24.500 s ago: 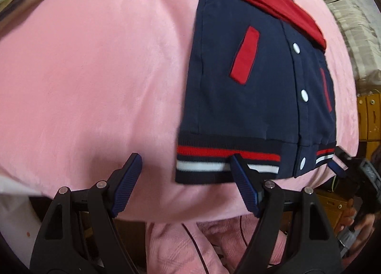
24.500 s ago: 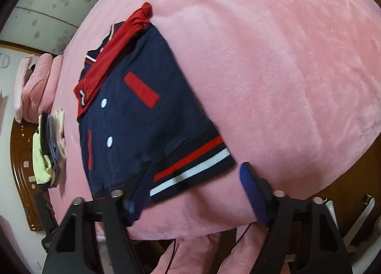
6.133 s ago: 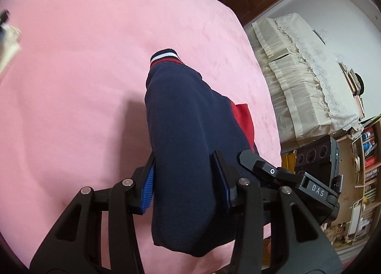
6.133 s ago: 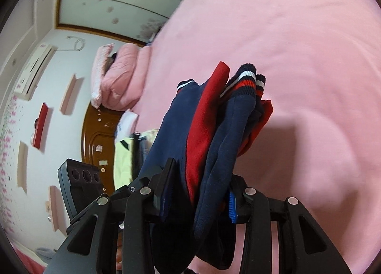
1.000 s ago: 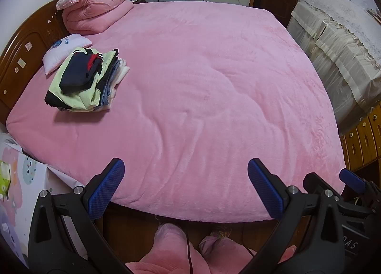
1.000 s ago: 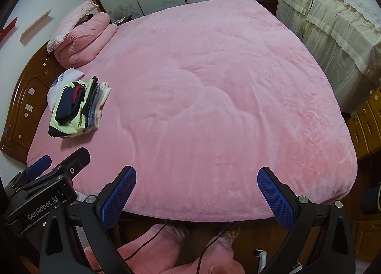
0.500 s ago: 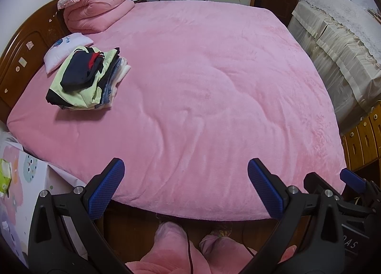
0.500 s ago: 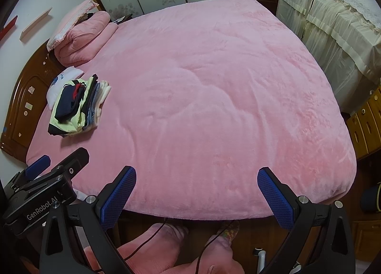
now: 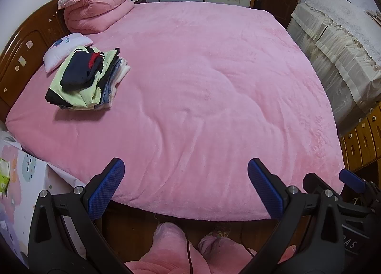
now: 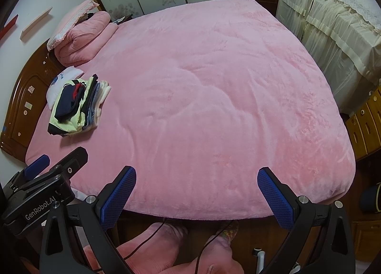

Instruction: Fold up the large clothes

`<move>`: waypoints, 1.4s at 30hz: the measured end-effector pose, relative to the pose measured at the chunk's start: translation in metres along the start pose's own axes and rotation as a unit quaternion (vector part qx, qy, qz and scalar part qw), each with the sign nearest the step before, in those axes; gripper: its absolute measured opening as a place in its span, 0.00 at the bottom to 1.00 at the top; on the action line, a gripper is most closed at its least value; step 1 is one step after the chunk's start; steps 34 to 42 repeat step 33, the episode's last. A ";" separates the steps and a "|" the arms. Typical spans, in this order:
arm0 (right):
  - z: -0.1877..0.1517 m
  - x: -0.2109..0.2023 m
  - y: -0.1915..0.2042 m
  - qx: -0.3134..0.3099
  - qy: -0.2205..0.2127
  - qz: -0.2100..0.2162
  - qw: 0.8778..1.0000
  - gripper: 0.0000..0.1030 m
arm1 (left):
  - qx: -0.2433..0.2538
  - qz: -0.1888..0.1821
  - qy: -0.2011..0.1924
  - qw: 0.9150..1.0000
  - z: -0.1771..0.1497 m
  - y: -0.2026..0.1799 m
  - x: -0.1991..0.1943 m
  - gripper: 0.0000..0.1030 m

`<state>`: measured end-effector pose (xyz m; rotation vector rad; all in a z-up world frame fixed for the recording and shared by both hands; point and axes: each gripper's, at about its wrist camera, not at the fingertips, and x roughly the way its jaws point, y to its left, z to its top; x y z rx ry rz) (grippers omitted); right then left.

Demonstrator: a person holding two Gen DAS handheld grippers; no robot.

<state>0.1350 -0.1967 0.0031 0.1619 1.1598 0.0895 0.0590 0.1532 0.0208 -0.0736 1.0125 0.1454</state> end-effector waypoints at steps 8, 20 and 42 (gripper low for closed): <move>-0.002 -0.001 -0.004 -0.005 0.007 0.001 1.000 1.00 | -0.006 0.003 0.006 1.000 -0.004 -0.002 -0.001 1.00; 0.000 0.002 -0.015 -0.010 0.018 0.005 1.000 1.00 | -0.008 0.009 0.010 1.000 -0.009 -0.005 -0.002 1.00; 0.003 0.006 -0.020 -0.016 0.024 0.010 1.000 1.00 | -0.012 0.026 0.000 1.000 -0.011 -0.010 -0.008 1.00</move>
